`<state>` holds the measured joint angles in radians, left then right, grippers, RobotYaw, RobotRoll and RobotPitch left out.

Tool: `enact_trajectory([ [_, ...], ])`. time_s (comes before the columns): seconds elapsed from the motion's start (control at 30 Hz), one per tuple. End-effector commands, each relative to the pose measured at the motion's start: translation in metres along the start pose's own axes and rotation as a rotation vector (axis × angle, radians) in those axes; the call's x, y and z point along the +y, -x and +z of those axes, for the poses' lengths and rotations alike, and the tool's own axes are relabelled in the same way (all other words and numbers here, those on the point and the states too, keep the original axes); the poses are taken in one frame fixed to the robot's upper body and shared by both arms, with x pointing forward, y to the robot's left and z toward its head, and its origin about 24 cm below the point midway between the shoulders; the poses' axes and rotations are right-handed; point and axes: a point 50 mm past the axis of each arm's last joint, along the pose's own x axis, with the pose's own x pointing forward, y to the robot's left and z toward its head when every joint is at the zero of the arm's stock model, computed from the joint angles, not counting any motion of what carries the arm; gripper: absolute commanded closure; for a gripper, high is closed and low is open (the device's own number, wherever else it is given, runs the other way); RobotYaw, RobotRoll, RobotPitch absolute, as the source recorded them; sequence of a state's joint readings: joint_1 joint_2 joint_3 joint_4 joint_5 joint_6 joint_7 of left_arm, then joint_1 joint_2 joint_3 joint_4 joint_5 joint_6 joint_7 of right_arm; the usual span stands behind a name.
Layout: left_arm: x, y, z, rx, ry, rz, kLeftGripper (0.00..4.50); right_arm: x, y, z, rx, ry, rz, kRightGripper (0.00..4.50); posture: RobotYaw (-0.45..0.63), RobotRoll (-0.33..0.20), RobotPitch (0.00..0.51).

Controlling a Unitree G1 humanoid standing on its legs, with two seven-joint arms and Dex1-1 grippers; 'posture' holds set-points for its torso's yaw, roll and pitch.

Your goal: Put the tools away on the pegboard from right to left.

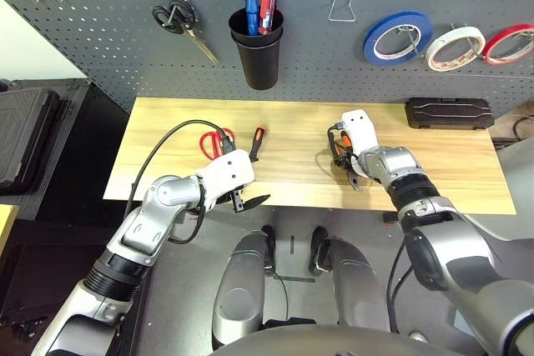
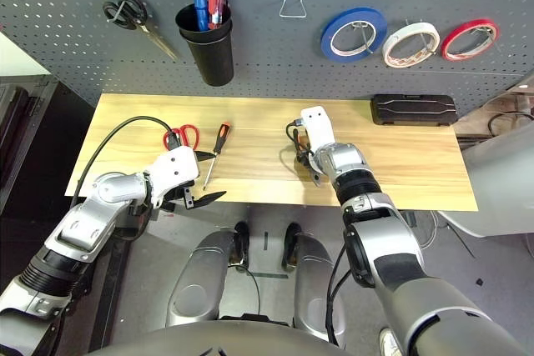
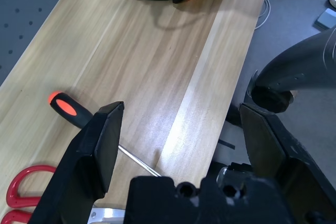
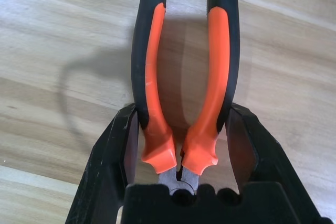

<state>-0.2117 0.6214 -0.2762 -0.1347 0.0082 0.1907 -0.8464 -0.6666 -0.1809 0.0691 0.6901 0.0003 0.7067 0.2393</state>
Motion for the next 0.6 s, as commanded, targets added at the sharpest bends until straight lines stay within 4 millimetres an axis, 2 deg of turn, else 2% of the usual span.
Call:
enact_trajectory([
  [0.03,-0.001,0.003,0.001,-0.044,0.022,0.020,0.00,-0.003,0.011,0.006,-0.123,0.128,0.003,1.86,0.28,0.000,0.275],
  [0.3,0.001,0.015,0.036,-0.294,0.097,0.073,0.00,-0.012,0.045,0.015,-0.388,0.293,0.023,1.86,0.28,0.000,0.243],
  [0.6,0.005,0.036,0.069,-0.449,0.170,0.160,0.00,-0.023,0.075,0.006,-0.611,0.404,0.018,1.86,0.27,0.000,0.224],
])
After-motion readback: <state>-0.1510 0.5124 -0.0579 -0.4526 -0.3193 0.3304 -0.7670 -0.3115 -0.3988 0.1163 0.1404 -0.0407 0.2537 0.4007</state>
